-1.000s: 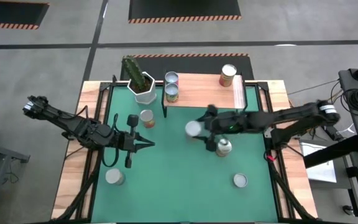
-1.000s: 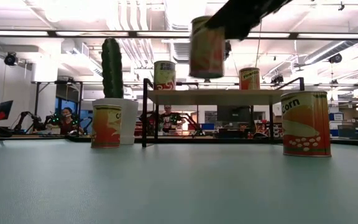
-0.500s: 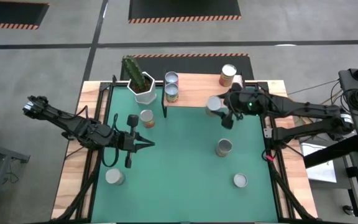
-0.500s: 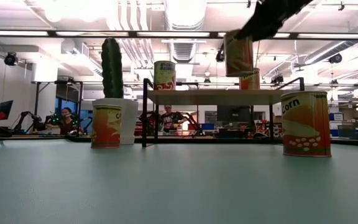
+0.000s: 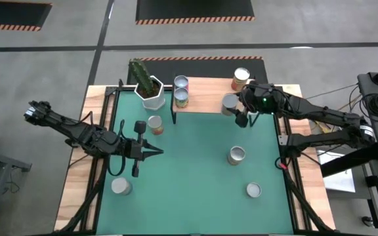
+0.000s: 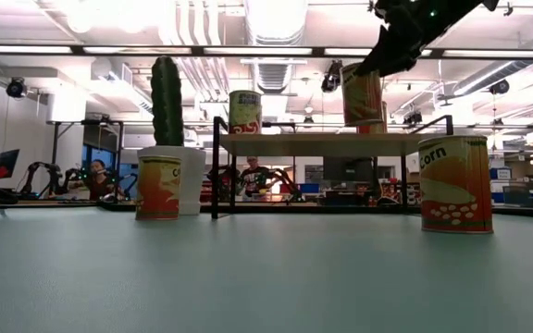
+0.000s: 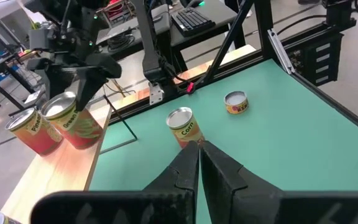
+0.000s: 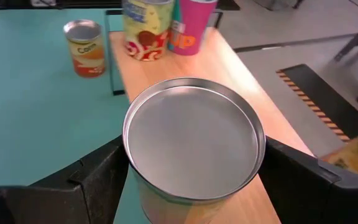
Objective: Pick and place cans onto a shelf
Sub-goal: Put the canned beans on the shelf
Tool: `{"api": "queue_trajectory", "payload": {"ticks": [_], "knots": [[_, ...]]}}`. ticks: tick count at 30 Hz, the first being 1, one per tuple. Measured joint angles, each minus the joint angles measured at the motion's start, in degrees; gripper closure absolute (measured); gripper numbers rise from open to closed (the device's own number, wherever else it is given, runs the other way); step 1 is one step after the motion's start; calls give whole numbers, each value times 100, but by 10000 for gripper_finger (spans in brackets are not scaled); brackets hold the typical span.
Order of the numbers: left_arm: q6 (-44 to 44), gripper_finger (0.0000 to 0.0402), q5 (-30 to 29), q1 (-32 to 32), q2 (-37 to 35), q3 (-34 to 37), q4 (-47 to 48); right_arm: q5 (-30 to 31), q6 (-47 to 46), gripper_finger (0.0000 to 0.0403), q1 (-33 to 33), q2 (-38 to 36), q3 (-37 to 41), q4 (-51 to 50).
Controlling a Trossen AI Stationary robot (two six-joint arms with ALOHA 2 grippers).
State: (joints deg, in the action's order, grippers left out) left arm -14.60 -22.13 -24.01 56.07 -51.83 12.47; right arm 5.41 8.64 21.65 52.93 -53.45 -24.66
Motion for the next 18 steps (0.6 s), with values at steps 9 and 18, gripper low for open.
{"api": "queue_trajectory", "payload": {"ticks": [9,18], "knots": [[-54,402,0,0,0,0,1,2,-11,95,469,31,28,9],[-56,402,0,0,0,0,2,7,-128,94,657,42,35,140]]}}
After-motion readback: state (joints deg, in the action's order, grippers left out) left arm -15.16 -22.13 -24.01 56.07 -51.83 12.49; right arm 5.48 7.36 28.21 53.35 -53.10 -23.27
